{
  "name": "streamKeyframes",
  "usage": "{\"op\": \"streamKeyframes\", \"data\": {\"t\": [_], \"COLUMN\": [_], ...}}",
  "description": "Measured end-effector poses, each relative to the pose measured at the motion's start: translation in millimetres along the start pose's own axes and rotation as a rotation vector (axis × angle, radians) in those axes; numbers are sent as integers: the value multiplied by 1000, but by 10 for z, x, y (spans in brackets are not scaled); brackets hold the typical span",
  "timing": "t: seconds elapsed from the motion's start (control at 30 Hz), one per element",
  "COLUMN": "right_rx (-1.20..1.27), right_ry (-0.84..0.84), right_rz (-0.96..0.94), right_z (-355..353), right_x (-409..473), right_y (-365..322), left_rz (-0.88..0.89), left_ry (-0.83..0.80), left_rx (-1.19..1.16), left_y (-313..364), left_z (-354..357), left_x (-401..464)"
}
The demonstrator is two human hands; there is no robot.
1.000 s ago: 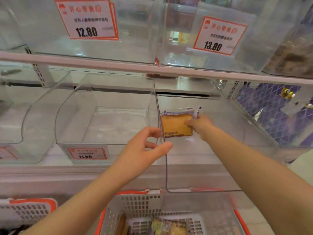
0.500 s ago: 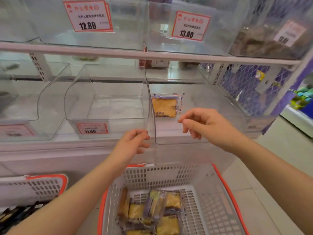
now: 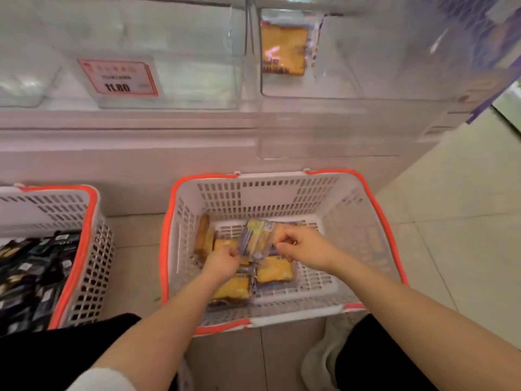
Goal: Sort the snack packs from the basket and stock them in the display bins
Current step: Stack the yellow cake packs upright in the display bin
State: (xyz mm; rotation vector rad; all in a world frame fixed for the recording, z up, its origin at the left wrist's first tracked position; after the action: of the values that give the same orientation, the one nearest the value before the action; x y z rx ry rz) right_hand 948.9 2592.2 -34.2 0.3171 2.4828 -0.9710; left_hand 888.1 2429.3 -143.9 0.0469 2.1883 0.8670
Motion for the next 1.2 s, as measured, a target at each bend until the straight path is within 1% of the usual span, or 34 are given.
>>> {"op": "streamKeyframes", "data": {"t": [0.07, 0.13, 0.27, 0.33, 0.4, 0.53, 0.63, 0.7, 0.77, 0.9, 1.03, 1.1, 1.17, 1.2], "right_rx": [13, -14, 3, 34, 113, 306, 350, 326, 225, 69, -51, -116, -64, -17], "right_ry": [-68, -116, -124, -103, -58, 22, 5, 19, 94, 316, 347, 416, 507, 511], "right_rz": [82, 138, 203, 264, 334, 437, 452, 418, 357, 215, 158, 120, 86, 76], "right_z": [204, 303, 364, 392, 430, 538, 624, 651, 616, 496, 465, 430, 349, 302], "right_x": [34, 54, 66, 64, 62, 101, 152, 182, 208, 216, 172, 95, 5, -29], "right_y": [210, 402, 738, 881, 998, 1112, 1112, 1094, 1066, 984, 924, 881, 811, 767], "left_rz": [-163, -314, -565, -646, -680, -712, -656, -605, -531, -386, -202, -155, -132, -103], "left_ry": [-68, -82, -142, -116, -90, -25, -11, -6, -27, -175, -308, -339, -326, -297], "left_rx": [-225, -392, -846, -1016, -1125, -1225, -1224, -1233, -1223, -1033, -1032, -1037, -1002, -958], "left_y": [-180, -252, -118, -46, -2, 16, -12, -6, 38, 273, 501, 549, 574, 593], "left_z": [246, 445, 819, 922, 981, 1017, 994, 931, 829, 655, 523, 434, 296, 202], "left_x": [73, 172, 351, 435, 511, 601, 670, 684, 646, 379, 40, -117, -247, -302]}}
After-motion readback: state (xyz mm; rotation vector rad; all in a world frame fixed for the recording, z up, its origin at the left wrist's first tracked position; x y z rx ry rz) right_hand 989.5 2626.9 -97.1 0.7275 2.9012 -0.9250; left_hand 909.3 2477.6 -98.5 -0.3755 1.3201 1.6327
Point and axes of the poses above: each hand's wrist, its own x-axis towards the middle knuckle, its own z-axis out of the palm, y = z × x, the point moved 4 cm from there along x, towards the middle knuckle, and after that the axes turned 4 degrees about -x, right-handed, at the moved point
